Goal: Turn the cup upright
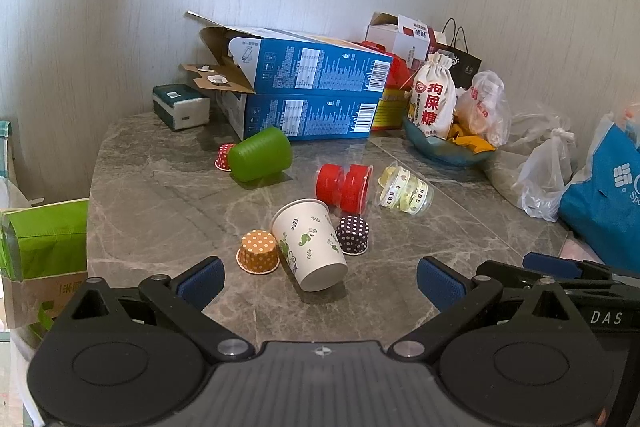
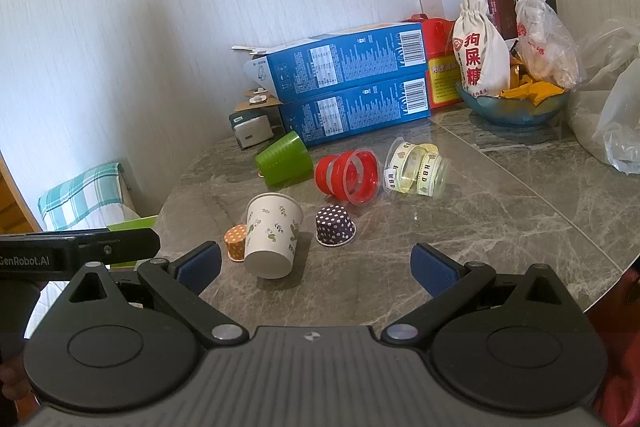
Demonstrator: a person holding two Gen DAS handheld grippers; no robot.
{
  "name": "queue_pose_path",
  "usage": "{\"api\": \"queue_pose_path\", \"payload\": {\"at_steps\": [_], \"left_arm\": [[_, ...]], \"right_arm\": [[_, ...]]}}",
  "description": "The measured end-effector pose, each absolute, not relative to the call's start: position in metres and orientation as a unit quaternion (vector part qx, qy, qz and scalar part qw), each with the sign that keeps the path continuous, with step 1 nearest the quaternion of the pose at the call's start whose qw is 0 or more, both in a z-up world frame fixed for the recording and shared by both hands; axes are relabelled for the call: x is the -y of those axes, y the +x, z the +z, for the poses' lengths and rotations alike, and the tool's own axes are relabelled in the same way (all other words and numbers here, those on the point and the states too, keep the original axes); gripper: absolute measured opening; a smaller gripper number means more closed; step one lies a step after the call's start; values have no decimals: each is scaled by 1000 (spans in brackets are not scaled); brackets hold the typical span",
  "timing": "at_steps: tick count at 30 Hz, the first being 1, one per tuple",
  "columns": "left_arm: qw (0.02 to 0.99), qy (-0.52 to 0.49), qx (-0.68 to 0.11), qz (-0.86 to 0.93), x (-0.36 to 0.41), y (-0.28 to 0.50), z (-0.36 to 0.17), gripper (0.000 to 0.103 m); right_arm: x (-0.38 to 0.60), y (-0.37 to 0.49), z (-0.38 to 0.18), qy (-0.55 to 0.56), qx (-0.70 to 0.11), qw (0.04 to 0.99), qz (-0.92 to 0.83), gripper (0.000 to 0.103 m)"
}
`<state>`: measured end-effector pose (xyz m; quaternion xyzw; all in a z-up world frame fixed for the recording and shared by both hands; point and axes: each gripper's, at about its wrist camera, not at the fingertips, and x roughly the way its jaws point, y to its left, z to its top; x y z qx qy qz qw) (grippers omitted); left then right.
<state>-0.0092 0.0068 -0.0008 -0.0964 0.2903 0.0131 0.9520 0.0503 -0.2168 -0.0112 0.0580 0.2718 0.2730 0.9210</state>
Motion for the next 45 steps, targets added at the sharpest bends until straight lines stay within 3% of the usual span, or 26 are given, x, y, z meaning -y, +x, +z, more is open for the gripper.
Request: {"api": "queue_pose_path", "payload": {"at_steps": [45], "left_arm": [[951,-77,-300,15,-14,15,-13,103]], "right_arm": [[209,69,-24,62,-294,910,285,102]]}}
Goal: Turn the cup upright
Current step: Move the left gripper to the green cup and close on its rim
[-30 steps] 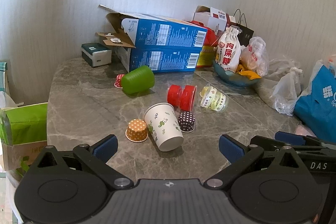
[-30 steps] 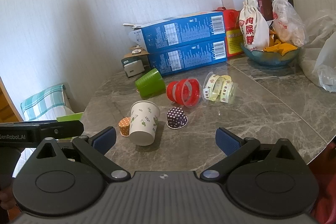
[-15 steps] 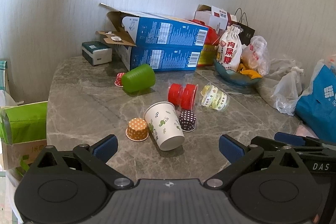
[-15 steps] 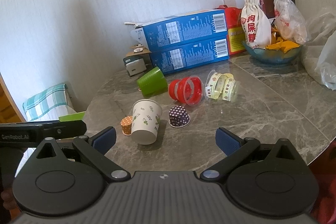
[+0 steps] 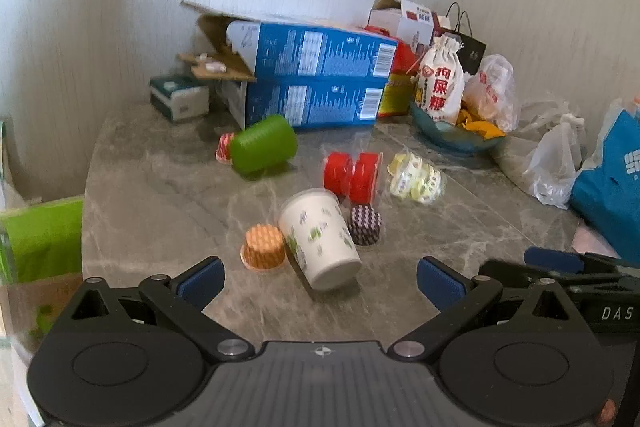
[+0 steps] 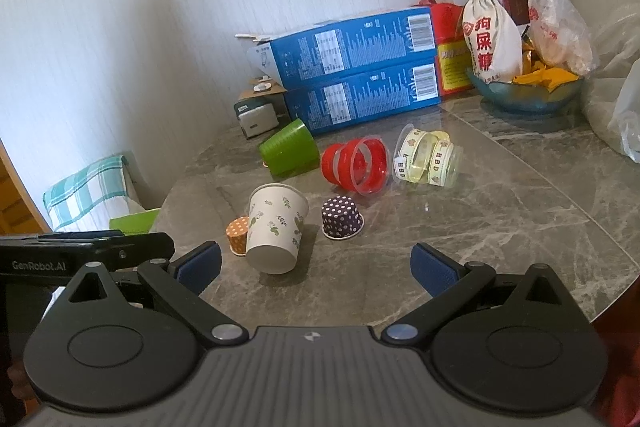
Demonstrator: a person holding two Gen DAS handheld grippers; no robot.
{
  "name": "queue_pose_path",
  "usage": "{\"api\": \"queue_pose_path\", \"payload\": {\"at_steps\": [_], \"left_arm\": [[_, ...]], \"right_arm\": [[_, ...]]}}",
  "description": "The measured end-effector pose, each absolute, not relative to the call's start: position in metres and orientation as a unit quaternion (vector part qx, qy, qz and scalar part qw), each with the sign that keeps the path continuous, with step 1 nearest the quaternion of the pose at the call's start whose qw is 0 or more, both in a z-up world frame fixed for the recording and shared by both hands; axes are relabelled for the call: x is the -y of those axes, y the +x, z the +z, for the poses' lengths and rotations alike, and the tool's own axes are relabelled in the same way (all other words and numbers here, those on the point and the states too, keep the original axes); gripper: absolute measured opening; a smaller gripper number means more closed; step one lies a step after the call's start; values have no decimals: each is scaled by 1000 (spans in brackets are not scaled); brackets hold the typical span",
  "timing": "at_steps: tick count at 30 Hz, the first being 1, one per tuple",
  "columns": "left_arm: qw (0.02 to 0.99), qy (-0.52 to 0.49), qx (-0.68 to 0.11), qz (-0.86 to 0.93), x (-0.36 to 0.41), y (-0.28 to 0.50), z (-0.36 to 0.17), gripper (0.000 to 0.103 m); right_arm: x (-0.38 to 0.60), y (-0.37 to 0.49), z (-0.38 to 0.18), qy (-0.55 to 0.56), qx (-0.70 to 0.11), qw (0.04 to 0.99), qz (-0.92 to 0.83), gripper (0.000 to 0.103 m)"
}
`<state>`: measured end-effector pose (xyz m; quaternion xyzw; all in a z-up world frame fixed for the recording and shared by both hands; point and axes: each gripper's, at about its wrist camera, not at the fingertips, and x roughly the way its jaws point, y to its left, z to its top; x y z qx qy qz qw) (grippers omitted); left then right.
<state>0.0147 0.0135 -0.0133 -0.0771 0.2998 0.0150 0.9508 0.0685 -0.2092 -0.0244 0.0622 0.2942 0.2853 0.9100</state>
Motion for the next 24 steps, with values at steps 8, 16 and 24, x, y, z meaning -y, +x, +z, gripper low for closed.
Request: {"api": "queue_pose_path", "payload": {"at_steps": [8,16,24], "left_arm": [[951,34,-307,-1,-50,99,8,103],[896,123,-419,-83,-64,247,-15,96],[862,205,-450,-111,-60,316,-43,94]], "right_arm": [[218,88,-34,76,-305,908,278,102],[232,103,-46,92,-327,901,269,102],[256,113,-57,106,-342,903,239,102]]}}
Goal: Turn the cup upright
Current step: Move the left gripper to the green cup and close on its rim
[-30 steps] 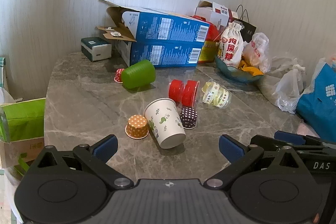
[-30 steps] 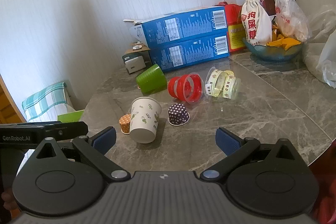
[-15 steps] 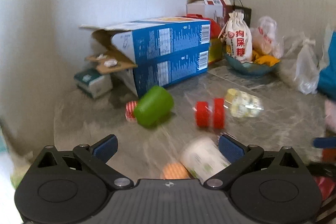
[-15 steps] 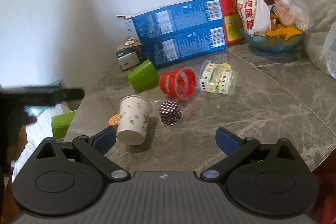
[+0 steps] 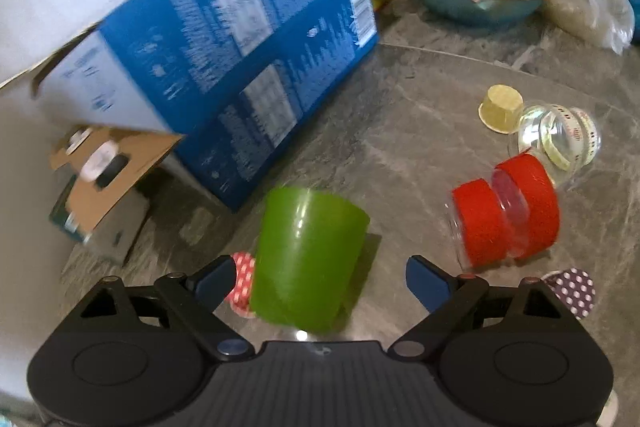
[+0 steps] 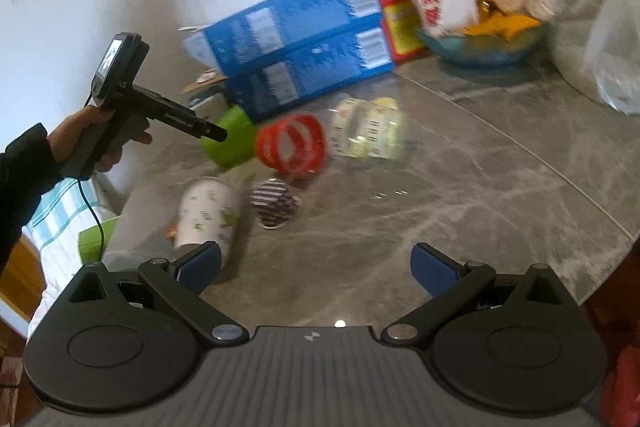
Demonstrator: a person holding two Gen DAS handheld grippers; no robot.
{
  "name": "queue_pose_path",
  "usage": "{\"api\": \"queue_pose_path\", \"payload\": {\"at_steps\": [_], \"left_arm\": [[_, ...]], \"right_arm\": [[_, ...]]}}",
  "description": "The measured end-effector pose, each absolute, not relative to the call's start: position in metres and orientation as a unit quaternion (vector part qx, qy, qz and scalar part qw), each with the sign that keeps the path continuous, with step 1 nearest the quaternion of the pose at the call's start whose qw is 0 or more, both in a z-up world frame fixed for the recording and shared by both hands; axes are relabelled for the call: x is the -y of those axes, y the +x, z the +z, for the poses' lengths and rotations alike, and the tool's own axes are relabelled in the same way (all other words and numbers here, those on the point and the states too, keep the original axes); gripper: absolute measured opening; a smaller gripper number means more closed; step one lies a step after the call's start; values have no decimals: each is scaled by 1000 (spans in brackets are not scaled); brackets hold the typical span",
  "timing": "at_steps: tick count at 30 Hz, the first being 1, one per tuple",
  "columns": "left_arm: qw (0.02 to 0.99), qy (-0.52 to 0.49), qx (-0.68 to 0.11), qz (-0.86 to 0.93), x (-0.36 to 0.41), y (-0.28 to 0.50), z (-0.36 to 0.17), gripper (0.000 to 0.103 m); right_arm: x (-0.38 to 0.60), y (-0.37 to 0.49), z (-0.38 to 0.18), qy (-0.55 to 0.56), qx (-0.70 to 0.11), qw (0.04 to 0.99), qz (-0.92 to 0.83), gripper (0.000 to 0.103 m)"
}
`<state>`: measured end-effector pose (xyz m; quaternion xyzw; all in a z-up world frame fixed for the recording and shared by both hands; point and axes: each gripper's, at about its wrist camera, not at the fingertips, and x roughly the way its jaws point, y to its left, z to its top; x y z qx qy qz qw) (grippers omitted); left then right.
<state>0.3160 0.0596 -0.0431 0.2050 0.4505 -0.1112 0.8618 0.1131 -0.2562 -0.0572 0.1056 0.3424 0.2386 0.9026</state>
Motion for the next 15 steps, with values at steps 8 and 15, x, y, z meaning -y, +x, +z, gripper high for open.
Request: {"api": "queue_pose_path", "payload": {"at_steps": [8,15], "left_arm": [[836,240,-483,-103,-56,353,-66,89],[827,254,-494,-91,-51,361,-79,73]], "right_arm": [[268,123,-65,105,-347,905,224,102],[276,126,-70,118,-348,903,222,102]]}}
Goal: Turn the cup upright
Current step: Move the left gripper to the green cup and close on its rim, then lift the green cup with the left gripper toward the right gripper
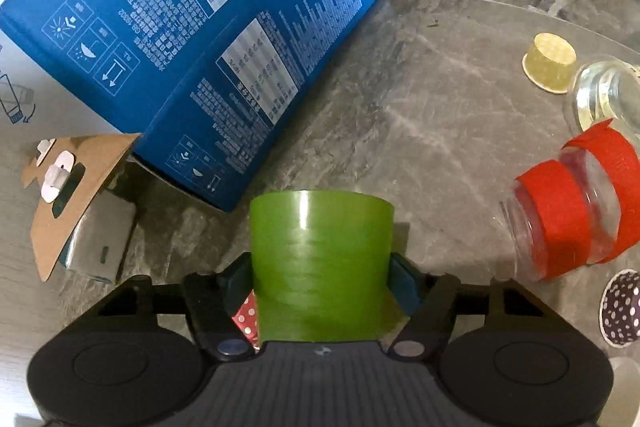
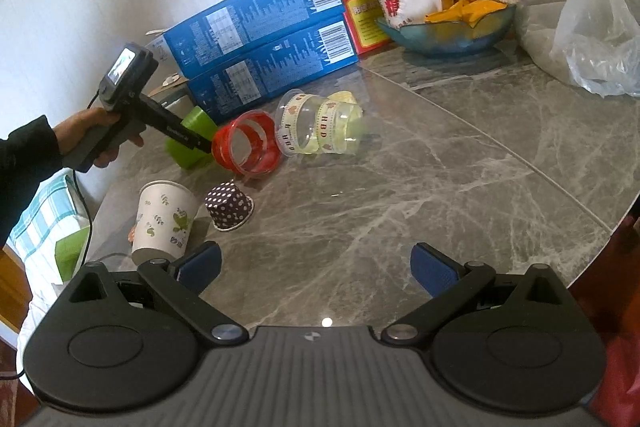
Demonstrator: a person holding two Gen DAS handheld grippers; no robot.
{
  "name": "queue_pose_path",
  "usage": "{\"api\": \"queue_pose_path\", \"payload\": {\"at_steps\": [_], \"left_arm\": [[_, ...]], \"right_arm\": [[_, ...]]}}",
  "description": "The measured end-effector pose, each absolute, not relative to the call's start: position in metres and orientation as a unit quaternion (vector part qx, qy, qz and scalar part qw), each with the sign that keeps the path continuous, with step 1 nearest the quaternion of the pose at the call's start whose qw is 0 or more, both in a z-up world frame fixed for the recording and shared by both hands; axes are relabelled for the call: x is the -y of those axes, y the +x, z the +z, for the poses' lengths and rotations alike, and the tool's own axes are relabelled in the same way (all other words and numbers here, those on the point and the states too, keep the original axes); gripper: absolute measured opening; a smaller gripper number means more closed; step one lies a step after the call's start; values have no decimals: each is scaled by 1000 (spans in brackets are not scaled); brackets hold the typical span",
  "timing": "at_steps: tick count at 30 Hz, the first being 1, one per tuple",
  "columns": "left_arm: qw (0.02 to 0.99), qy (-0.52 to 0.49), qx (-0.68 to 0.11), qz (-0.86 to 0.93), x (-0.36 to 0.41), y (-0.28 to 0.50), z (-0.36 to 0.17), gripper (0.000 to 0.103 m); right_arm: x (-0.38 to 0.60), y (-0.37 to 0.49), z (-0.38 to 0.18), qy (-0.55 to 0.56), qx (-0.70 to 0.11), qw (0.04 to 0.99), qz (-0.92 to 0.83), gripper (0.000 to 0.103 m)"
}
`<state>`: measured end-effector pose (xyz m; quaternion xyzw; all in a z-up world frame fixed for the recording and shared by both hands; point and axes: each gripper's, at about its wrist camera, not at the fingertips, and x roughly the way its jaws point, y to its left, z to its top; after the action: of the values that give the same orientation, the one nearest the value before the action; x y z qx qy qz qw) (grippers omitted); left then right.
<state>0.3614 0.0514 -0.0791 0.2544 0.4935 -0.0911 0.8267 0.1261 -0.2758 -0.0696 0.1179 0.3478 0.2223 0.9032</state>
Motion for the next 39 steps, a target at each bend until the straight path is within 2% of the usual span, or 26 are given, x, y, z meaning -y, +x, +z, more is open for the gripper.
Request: {"api": "queue_pose_path", "payload": {"at_steps": [5,10,17,22,29,34,39], "left_arm": [[835,245,-486,-84,-48,356,-73,73],[854,227,-463,-68,-47,327,-42,73],[895,201,-395,-44,-43,238,16,73],[907,187,-376,-40,-24,157,43,73],[884,72,-454,-86,7,82,36,73],[843,-11,-526,-115,16,83,-11,73],[819,-64,-560,-109,23,100,-45,73]], "right_arm": [[282,123,-71,128,-348,902,222,102],[288,117,-68,146,-343,899,229,102],[288,99,-65,160,-333,896,245,102],[289,79,-60,161,-322,898,253,102],[293,59,-58,160,-317,899,257,102],[296,46,-55,158,-312,900,259,102],[300,38,-56,157,-312,901,256,102]]}}
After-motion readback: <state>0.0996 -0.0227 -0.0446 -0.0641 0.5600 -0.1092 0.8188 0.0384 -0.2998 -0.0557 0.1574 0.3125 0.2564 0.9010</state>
